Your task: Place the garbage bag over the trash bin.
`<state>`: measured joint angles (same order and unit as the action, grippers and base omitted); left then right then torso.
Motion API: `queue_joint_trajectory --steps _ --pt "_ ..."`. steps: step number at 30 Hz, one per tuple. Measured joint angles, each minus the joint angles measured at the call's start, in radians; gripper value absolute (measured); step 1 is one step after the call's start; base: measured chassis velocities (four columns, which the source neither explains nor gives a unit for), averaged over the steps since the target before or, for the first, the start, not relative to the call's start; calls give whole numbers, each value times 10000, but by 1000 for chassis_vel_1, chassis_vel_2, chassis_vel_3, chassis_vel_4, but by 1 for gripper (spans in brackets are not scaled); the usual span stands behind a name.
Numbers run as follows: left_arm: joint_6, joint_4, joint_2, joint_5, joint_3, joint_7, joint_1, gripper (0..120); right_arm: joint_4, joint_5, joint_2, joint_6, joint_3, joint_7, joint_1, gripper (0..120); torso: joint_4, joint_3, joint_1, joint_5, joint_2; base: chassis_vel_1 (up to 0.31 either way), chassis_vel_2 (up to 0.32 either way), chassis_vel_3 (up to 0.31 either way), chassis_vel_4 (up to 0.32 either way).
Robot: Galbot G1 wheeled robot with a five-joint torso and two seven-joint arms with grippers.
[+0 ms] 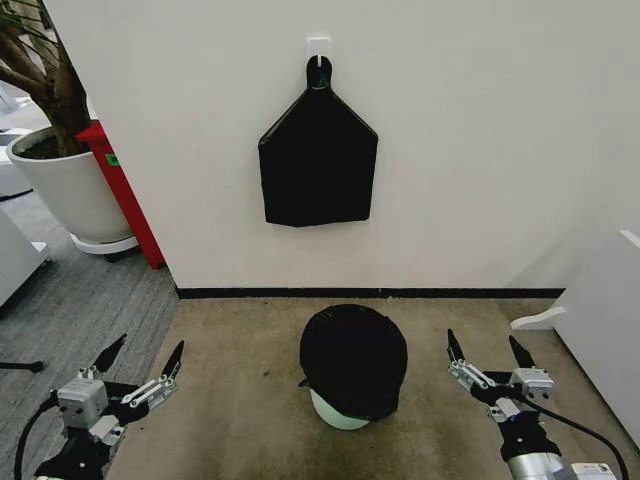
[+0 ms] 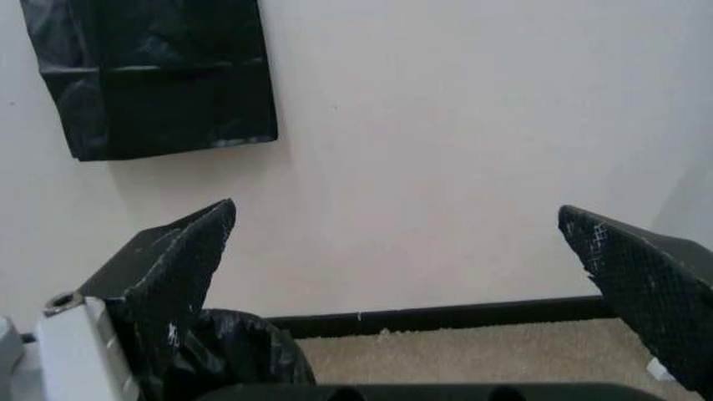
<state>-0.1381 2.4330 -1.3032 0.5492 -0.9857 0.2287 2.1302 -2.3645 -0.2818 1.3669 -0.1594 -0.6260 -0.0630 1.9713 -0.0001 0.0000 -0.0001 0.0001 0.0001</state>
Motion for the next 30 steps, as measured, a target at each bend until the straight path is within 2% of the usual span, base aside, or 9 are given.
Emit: queue_joint_trajectory --steps 30 --pt "7 -30 20 35 10 -16 -11 100 3 -9 -6 20 9 -27 -11 100 0 0 0 -1 0 0 0 0 0"
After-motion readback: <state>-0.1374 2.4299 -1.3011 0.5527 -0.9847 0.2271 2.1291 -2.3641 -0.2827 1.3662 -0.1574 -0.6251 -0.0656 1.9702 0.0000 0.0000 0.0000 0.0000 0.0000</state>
